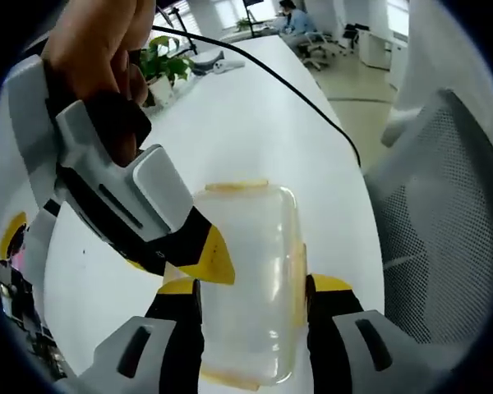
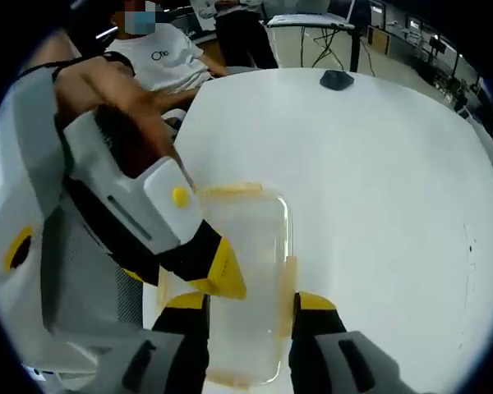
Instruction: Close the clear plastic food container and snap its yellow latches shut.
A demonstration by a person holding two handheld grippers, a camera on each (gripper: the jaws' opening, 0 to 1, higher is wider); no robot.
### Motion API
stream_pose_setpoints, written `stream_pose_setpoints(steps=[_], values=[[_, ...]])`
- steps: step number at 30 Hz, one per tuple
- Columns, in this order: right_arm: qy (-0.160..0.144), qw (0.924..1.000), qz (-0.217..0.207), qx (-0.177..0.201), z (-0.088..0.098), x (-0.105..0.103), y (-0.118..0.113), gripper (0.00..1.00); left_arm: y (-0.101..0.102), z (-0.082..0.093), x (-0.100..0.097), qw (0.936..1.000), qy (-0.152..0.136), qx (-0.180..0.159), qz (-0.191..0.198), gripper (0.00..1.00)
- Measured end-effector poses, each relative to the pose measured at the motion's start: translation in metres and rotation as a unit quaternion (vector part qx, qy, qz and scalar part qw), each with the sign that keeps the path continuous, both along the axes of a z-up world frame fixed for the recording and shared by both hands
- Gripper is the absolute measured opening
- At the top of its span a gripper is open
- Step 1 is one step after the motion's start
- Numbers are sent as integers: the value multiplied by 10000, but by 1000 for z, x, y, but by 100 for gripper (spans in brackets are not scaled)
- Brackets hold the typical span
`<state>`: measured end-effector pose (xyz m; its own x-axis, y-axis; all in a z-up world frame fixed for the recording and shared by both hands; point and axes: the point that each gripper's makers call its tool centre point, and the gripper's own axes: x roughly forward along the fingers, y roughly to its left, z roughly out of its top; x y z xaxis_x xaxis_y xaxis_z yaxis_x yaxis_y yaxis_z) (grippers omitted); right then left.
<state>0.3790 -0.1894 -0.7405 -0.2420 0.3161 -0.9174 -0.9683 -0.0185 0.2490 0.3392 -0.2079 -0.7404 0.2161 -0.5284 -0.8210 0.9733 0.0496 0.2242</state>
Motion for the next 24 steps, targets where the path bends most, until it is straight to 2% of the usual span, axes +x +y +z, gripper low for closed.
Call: stream_pose_setpoints(steps=[5, 8, 9, 10, 11, 14, 24], values=[[-34, 9999, 81, 51, 2, -1, -1, 36, -1, 1, 0, 10000, -72, -40, -10, 47], [-62, 10000, 77, -12, 1, -2, 0, 36, -2, -1, 0, 9992, -392, 105, 31, 46], [-53, 10000, 67, -24, 1, -1, 0, 36, -3, -2, 0, 9992, -378, 110, 72, 46], [-71, 9999, 21, -92, 0, 0, -2, 36, -7, -10, -16, 9999, -26, 43, -95, 45], [-62, 9999, 84, -75, -1, -1, -1, 36, -2, -4, -2, 9990, -423, 51, 104, 45], [-94, 9999, 138, -39, -2, -3, -2, 36, -1, -2, 0, 9992, -355, -134, 94, 45], [-102, 9998, 137, 64, -1, -1, -1, 37, -2, -1, 4, 9993, -341, -125, -29, 47]])
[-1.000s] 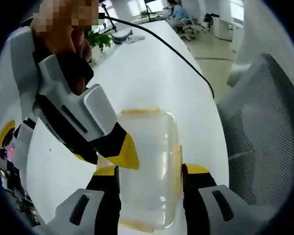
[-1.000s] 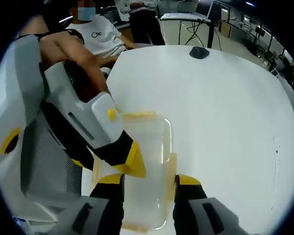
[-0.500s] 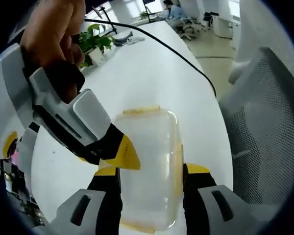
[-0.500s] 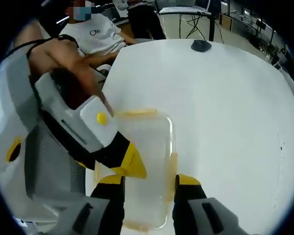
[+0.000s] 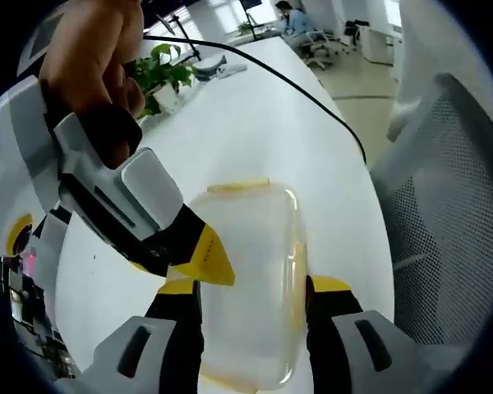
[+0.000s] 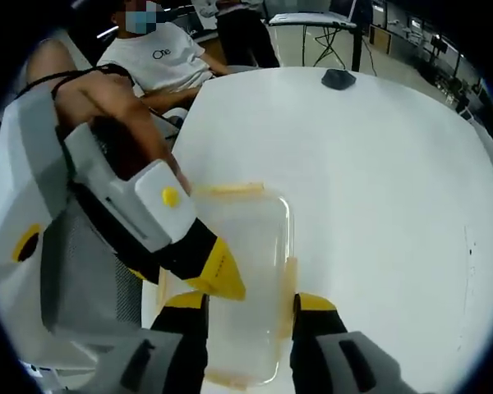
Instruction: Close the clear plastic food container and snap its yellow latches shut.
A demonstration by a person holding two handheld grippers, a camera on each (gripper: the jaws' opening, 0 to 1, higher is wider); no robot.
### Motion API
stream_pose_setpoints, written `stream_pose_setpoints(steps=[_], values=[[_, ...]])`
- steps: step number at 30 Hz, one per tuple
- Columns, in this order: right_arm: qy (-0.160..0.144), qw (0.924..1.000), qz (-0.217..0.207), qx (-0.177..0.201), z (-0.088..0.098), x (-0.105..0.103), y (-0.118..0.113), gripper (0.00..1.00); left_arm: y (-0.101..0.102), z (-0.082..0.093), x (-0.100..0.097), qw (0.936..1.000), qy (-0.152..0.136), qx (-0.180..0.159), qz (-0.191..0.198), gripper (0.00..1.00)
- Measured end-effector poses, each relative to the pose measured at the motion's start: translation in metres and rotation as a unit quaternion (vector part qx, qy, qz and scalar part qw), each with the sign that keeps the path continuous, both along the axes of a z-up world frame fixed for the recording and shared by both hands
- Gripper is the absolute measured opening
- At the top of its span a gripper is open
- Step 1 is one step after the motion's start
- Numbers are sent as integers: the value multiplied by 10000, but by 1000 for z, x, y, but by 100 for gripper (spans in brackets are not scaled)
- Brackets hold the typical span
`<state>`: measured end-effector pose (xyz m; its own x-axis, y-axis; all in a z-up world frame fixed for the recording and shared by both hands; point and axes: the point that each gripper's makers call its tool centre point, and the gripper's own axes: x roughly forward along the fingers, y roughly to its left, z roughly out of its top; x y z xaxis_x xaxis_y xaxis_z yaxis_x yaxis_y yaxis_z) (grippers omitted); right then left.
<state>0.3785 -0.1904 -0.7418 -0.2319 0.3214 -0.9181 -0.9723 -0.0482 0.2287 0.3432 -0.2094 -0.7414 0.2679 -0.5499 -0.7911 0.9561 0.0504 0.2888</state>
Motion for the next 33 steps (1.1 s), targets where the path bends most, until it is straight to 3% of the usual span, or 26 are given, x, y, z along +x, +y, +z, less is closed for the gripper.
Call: stream_pose_setpoints(steps=[6, 10, 13, 17, 22, 25, 27, 33], values=[[-294, 9994, 37, 204, 4, -1, 1, 38, 0, 2, 0, 10000, 14, -85, -35, 48], [-432, 9985, -3, 338, 6, -1, 1, 37, 0, 5, 0, 9995, 225, -202, -15, 48], [-494, 9979, -112, 408, 6, 1, 0, 37, -2, 9, 0, 9974, 553, -416, 186, 47], [-545, 9973, -190, 452, 7, 1, 0, 37, 0, 9, -1, 9980, 521, -344, 73, 47], [-667, 9962, -213, 510, 10, 0, -3, 37, 4, 16, 4, 9969, 610, -428, 245, 52], [-848, 9938, -356, 618, 13, 6, -4, 42, 8, 21, 5, 9970, 592, -460, 181, 54], [-740, 9936, -424, 747, 18, -1, -4, 43, 13, 22, 8, 9970, 616, -434, 176, 56], [-816, 9914, -399, 943, 26, -13, -10, 51, 25, 30, 14, 9935, 888, -597, 402, 60]])
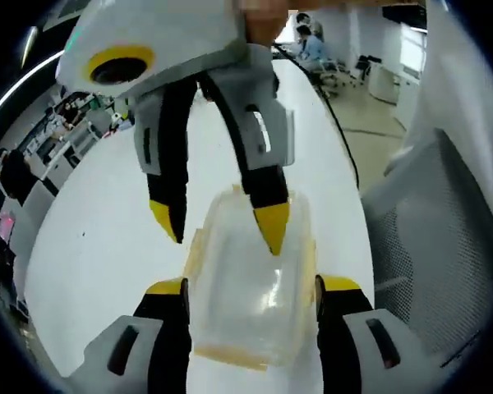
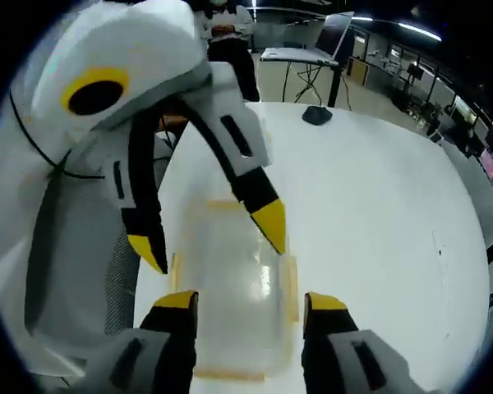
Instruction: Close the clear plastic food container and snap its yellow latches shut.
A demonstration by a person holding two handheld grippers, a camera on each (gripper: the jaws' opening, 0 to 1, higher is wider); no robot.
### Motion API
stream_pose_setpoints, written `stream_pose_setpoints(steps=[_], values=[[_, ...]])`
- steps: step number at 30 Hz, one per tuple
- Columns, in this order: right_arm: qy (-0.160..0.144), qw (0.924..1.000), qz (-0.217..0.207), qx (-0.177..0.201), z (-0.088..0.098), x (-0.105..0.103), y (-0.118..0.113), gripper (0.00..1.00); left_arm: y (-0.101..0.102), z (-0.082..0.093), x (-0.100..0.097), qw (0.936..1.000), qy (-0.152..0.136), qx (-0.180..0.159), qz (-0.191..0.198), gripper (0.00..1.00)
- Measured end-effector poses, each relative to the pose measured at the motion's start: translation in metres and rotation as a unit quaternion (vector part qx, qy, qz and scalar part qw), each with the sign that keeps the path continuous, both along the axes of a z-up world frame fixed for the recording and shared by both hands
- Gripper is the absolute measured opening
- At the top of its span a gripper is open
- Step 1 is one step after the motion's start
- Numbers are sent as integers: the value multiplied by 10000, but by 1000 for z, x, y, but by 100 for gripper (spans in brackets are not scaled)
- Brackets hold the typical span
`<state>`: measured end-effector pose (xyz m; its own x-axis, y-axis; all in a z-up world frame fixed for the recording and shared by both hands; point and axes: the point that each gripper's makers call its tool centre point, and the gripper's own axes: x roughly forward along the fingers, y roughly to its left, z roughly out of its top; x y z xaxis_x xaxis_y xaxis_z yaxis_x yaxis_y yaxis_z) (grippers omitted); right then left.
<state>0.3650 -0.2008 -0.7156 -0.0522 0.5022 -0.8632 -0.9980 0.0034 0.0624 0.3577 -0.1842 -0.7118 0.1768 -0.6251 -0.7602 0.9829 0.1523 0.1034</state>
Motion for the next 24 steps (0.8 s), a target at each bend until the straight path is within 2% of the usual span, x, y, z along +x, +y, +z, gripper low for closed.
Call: stream_pose_setpoints(steps=[5, 9, 12, 15, 18, 22, 24], values=[[20, 9999, -110, -42, -4, -7, -15, 61, 9, 8, 4, 9998, 100, -158, 27, 62], [-41, 9999, -146, -2, -7, -13, -24, 67, 20, -1, 2, 9998, 121, 59, -176, 68], [-282, 9996, -40, -73, -12, -15, -29, 77, 26, -6, 0, 9992, 200, 143, -303, 73], [-248, 9995, 65, -166, -19, -24, -34, 75, 29, -13, 1, 9988, 225, 293, -324, 76], [-331, 9990, 68, -292, -26, -24, -37, 77, 31, -22, 5, 9977, 93, 512, -427, 75], [-353, 9990, -31, -259, -30, -23, -37, 78, 27, -29, 0, 9971, 179, 559, -477, 72], [-448, 9985, -2, -305, -31, -20, -38, 73, 24, -32, 0, 9971, 151, 563, -485, 72]])
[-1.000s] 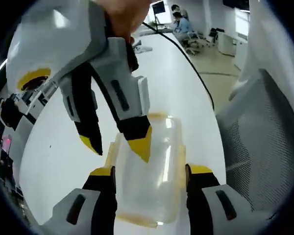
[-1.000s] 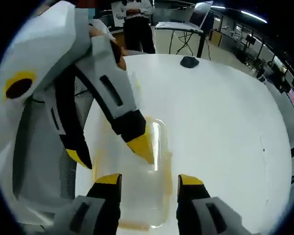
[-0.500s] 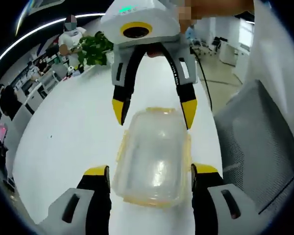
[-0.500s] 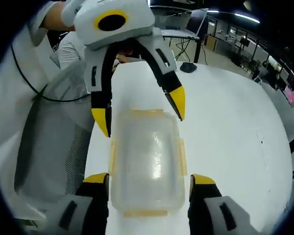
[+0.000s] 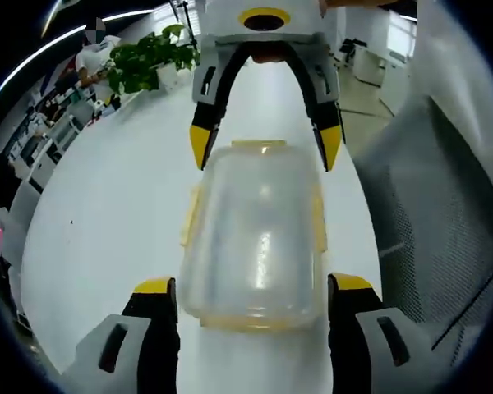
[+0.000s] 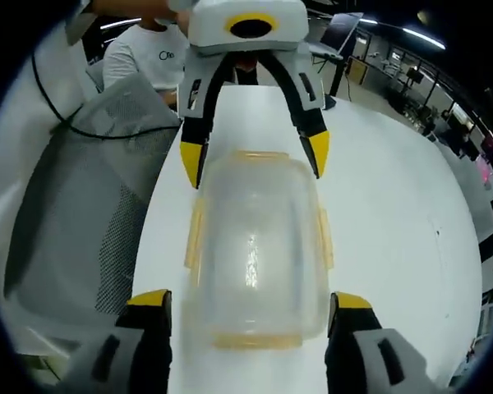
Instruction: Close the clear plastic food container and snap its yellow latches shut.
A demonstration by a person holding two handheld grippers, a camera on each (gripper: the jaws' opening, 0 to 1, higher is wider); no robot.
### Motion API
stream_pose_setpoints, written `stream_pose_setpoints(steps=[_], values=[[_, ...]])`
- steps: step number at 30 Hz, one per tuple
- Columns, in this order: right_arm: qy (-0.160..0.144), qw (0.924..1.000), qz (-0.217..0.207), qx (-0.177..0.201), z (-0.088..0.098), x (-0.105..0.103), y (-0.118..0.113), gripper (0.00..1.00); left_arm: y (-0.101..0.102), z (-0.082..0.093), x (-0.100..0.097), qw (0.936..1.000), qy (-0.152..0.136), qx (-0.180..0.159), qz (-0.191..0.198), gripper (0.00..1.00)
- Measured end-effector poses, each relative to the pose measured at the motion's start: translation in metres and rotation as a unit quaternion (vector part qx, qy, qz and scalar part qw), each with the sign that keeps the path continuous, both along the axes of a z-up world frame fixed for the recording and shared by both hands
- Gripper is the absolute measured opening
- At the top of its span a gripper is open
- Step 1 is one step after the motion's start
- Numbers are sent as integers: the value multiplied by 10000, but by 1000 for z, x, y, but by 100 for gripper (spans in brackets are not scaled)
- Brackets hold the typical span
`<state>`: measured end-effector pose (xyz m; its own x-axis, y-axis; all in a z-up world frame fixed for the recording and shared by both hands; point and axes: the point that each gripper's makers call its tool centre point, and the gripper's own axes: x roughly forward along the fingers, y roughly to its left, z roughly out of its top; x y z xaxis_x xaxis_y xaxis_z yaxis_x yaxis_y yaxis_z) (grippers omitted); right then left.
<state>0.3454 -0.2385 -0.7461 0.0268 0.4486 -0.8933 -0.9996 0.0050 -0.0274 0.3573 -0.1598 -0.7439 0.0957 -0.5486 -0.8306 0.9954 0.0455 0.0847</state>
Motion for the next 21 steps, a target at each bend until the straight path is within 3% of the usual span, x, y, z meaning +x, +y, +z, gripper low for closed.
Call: stream_pose_setpoints(steps=[2, 12, 21], values=[[-57, 10000, 40, -1, 0, 2, 1, 69, 0, -4, 0, 9999, -40, 75, -55, 71], [-78, 9999, 96, 20, -2, -1, 6, 70, 2, -4, -2, 9998, -146, 34, -110, 71], [-98, 9998, 142, 42, -3, -2, 27, 70, 24, -5, -4, 9998, -153, 100, -45, 71]])
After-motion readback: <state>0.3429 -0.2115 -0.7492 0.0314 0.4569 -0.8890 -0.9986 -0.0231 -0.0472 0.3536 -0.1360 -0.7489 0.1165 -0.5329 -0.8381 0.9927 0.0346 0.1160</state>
